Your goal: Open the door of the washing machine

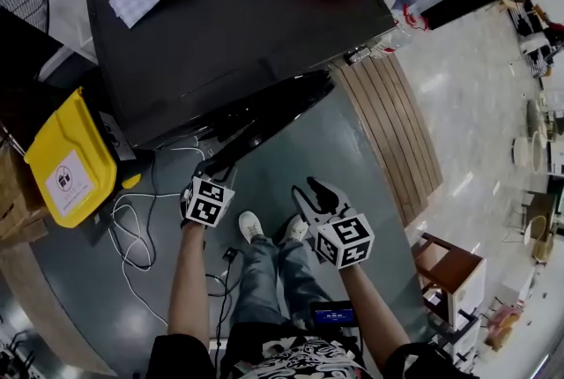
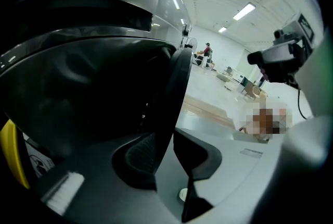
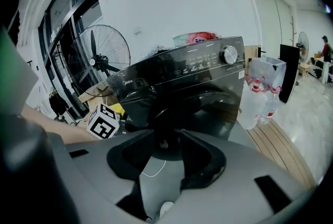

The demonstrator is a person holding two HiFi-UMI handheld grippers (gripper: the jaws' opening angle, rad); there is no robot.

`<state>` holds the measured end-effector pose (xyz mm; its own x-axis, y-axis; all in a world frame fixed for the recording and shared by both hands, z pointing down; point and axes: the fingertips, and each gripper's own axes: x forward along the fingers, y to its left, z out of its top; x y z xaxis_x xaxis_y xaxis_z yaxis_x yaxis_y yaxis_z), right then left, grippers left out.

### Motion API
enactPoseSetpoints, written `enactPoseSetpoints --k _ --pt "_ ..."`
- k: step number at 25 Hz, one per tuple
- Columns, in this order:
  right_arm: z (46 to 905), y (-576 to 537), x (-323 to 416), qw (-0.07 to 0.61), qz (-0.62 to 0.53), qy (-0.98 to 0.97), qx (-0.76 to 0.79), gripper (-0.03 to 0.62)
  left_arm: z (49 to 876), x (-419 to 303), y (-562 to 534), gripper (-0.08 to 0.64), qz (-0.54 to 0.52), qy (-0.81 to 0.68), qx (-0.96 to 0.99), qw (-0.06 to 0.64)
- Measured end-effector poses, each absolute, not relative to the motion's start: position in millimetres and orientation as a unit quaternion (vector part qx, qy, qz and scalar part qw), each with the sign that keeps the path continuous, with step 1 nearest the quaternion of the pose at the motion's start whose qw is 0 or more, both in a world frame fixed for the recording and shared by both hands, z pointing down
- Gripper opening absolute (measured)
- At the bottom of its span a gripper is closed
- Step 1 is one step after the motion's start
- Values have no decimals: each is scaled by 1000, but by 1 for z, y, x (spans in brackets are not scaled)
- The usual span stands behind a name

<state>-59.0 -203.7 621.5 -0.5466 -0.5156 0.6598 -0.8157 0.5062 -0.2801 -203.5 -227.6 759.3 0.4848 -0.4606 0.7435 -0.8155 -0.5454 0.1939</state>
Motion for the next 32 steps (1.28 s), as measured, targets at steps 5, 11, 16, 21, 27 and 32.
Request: enactPoseSetpoints --k 5,11,16,21,27,32 --pt "620 -200 -48 260 293 -822 413 158 760 -158 -183 95 330 -335 835 287" --pt "630 -197 -30 272 298 -800 444 171 757 -107 -142 100 332 -273 848 309" --pt "646 -202 -20 290 297 -781 468 189 757 -68 -122 95 339 -223 861 307" --pt "657 -210 -2 292 306 -754 502 204 757 -32 -105 95 329 -184 867 326" --pt "675 -209 14 334 294 -738 508 181 756 9 -92 104 310 -149 878 333" --pt "678 -201 36 350 293 -732 506 165 744 1 -92 173 300 -122 890 322"
